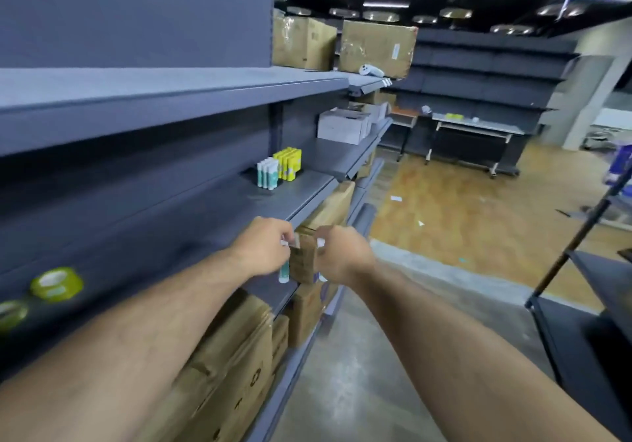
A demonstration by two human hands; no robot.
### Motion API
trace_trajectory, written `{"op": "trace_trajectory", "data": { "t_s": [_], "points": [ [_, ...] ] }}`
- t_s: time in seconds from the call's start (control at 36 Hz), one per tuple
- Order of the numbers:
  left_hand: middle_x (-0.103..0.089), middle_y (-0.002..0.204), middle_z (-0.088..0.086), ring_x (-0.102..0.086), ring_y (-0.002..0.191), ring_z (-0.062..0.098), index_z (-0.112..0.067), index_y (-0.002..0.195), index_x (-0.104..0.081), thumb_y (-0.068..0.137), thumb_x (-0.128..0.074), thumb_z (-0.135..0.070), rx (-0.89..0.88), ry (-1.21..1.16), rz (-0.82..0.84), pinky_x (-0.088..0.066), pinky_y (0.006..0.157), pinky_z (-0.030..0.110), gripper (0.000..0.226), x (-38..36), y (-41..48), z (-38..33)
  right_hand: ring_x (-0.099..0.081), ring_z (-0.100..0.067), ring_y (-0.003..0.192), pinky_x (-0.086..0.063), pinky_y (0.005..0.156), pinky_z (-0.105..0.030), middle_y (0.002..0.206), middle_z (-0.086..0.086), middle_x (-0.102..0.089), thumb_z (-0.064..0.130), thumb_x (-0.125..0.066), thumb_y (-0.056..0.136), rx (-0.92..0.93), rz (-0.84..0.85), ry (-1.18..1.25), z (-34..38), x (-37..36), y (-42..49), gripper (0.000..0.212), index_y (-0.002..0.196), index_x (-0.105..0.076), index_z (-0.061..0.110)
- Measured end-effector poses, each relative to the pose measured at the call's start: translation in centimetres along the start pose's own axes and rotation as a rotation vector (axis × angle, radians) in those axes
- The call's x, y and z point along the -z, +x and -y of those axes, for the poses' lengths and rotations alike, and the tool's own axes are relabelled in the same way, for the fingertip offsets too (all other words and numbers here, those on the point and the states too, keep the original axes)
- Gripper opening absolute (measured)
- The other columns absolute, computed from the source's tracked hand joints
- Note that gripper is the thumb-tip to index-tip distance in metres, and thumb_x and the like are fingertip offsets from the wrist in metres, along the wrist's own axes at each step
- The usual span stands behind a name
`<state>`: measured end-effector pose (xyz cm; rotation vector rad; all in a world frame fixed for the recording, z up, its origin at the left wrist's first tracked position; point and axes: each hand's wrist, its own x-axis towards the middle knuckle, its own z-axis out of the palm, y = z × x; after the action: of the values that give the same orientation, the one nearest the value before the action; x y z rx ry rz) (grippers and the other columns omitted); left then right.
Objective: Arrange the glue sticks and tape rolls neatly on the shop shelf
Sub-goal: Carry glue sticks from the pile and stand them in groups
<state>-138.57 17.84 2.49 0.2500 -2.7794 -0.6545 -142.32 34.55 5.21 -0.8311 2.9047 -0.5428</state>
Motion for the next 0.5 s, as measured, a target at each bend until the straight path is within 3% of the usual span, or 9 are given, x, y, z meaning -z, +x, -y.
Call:
{"op": "trace_trajectory", "data": {
  "t_s": [0.17, 0.25, 0.36, 0.42, 0.5],
  "points": [
    [-0.066, 0.087, -0.005, -0.060, 0.088, 0.021, -0.032, 0.077, -0.062, 0.081, -0.059, -0.013, -0.047, -0.030, 0.022, -0.043, 0.067, 0.026, 0.019, -4.0, 8.6, -2.0, -0.063, -0.029, 0.109, -0.056, 0.087, -0.035, 0.124, -0.008, -0.067, 0.013, -0.052, 0.090, -0.029, -0.040, 0.009, -5.5, 1.1, 5.9, 0.047, 0.135, -0.060, 0.025],
    [-0.063, 0.089, -0.006, -0.055, 0.091, 0.018, -0.028, 0.084, -0.067, 0.084, -0.061, -0.015, -0.033, -0.027, 0.013, -0.039, 0.070, 0.023, 0.015, -6.2, 12.4, -2.6, -0.062, -0.028, 0.112, -0.053, 0.084, -0.033, 0.128, -0.006, -0.065, 0.014, -0.051, 0.090, -0.022, -0.034, 0.027, -8.6, 1.2, 9.6, 0.051, 0.139, -0.057, 0.028],
    [-0.061, 0.087, -0.008, -0.059, 0.085, 0.017, -0.030, 0.081, -0.064, 0.085, -0.060, -0.016, -0.008, -0.010, -0.002, -0.037, 0.060, 0.024, 0.015, -8.2, 17.2, -3.4, -0.064, -0.026, 0.108, -0.057, 0.080, -0.034, 0.123, -0.006, -0.068, 0.011, -0.050, 0.089, 0.029, -0.013, 0.033, -12.2, 1.6, 15.3, 0.053, 0.140, -0.056, 0.027],
    [-0.060, 0.084, -0.010, -0.057, 0.080, 0.015, -0.030, 0.078, -0.064, 0.084, -0.058, -0.015, 0.024, -0.003, -0.018, -0.035, 0.054, 0.025, 0.017, -8.8, 19.7, -3.7, -0.066, -0.027, 0.102, -0.059, 0.080, -0.037, 0.116, -0.007, -0.070, 0.010, -0.048, 0.090, 0.072, -0.001, 0.049, -13.8, 2.3, 18.1, 0.051, 0.137, -0.057, 0.026],
    [-0.064, 0.087, -0.007, -0.057, 0.085, 0.017, -0.031, 0.075, -0.063, 0.082, -0.056, -0.013, 0.098, 0.008, -0.034, -0.040, 0.059, 0.027, 0.021, -9.3, 23.2, -4.0, -0.064, -0.025, 0.076, -0.054, 0.059, -0.032, 0.092, -0.005, -0.069, 0.009, -0.048, 0.091, 0.143, 0.034, 0.067, -15.6, 3.7, 22.3, 0.048, 0.135, -0.058, 0.023]
  ]
}}
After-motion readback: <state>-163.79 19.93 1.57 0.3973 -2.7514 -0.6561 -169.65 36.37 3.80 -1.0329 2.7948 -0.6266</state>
